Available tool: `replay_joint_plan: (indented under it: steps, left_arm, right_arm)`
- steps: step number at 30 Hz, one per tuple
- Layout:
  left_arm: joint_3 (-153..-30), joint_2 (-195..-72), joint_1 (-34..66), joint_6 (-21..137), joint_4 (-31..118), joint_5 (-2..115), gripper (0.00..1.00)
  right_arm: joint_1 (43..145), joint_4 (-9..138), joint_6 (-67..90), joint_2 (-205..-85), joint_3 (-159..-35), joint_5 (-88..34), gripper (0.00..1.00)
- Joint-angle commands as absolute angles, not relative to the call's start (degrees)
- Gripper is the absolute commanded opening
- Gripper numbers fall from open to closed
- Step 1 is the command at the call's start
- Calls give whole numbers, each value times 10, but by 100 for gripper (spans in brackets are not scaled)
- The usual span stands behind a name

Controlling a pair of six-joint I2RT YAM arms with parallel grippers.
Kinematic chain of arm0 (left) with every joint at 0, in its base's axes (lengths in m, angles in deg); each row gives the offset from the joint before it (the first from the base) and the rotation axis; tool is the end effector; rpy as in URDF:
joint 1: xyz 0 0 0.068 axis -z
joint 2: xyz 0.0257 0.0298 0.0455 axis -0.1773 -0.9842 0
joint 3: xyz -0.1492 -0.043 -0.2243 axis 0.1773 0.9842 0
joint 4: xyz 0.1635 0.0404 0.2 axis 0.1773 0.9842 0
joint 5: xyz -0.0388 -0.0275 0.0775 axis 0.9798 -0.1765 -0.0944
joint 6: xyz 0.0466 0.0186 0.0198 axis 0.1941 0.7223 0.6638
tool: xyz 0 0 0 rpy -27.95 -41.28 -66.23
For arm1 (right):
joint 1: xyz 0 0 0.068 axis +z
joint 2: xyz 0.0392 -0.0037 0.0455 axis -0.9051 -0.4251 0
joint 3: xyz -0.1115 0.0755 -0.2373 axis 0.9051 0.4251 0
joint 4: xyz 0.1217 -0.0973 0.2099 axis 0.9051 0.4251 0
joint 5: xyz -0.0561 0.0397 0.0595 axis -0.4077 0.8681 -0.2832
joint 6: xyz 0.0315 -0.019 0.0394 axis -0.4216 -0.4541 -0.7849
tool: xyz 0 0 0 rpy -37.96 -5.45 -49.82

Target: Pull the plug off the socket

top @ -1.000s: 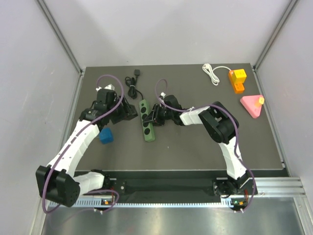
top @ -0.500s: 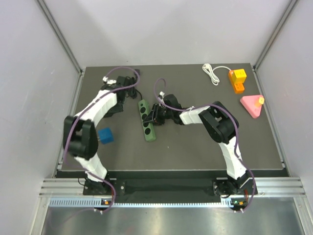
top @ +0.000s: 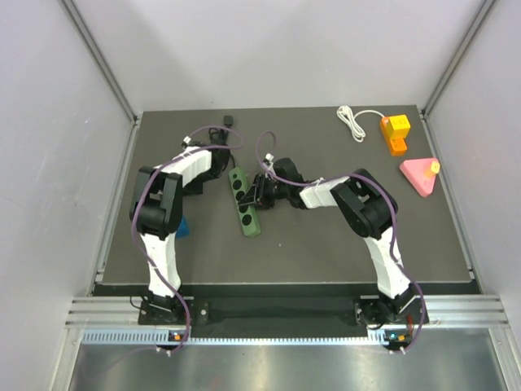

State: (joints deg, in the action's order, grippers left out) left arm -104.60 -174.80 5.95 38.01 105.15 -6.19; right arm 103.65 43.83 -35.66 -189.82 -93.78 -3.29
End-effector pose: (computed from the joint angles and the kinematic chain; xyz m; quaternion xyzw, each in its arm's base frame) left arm 0.3704 -0.0773 0.1779 -0.1129 0.8823 0.4208 0.1778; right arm 0.3433 0.3001 0.1090 -0.0164 0.8566 0.4965 0.1395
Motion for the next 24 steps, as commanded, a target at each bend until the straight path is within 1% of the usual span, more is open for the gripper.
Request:
replay_joint_plan:
  steps: [1, 3, 4, 5, 7, 8, 9, 11, 12, 13, 18, 20, 23, 24]
  left_arm:
    - [-1054, -1753, 60, 369, 1068, -107, 28]
    - [-1048, -1754, 60, 363, 1068, -115, 37]
    - [-1046, -1755, 60, 361, 1066, -116, 39]
    - [-1044, -1754, 60, 359, 1066, -115, 48]
    - [-1041, -1752, 60, 355, 1065, -113, 59]
    - [-1040, -1750, 59, 354, 1062, -111, 78]
    - [-1036, -1746, 59, 356, 1059, -109, 82]
    - [-1034, -1734, 60, 359, 1051, -99, 84]
    - [-1034, -1731, 59, 358, 1050, -95, 94]
    - [-1034, -1721, 60, 360, 1046, -90, 98]
    - [-1028, -1676, 60, 380, 1032, -27, 98]
    - [-1024, -1639, 60, 389, 1025, 2, 98]
    - [-1015, -1579, 60, 404, 1010, 83, 98]
    - [-1008, -1561, 59, 409, 1006, 135, 98]
  right_arm:
    - [1034, 464, -321, -1922, -914, -39, 0]
    - [1034, 463, -322, -1927, -916, -36, 0]
    - [1035, 463, -322, -1929, -918, -34, 0]
    - [1034, 465, -322, -1931, -920, -33, 0]
    - [1034, 468, -322, -1932, -925, -33, 0]
    - [1034, 472, -321, -1931, -927, -33, 0]
    - [1034, 475, -320, -1932, -929, -35, 0]
    - [1034, 484, -316, -1934, -935, -36, 0]
    - [1034, 487, -315, -1935, -939, -36, 0]
    - [1034, 489, -314, -1935, -941, -37, 0]
    - [1034, 504, -313, -1937, -954, -40, 0]
    - [1035, 511, -312, -1936, -959, -44, 0]
    - [1035, 525, -311, -1938, -974, -48, 0]
    - [1036, 529, -311, -1940, -982, -49, 0]
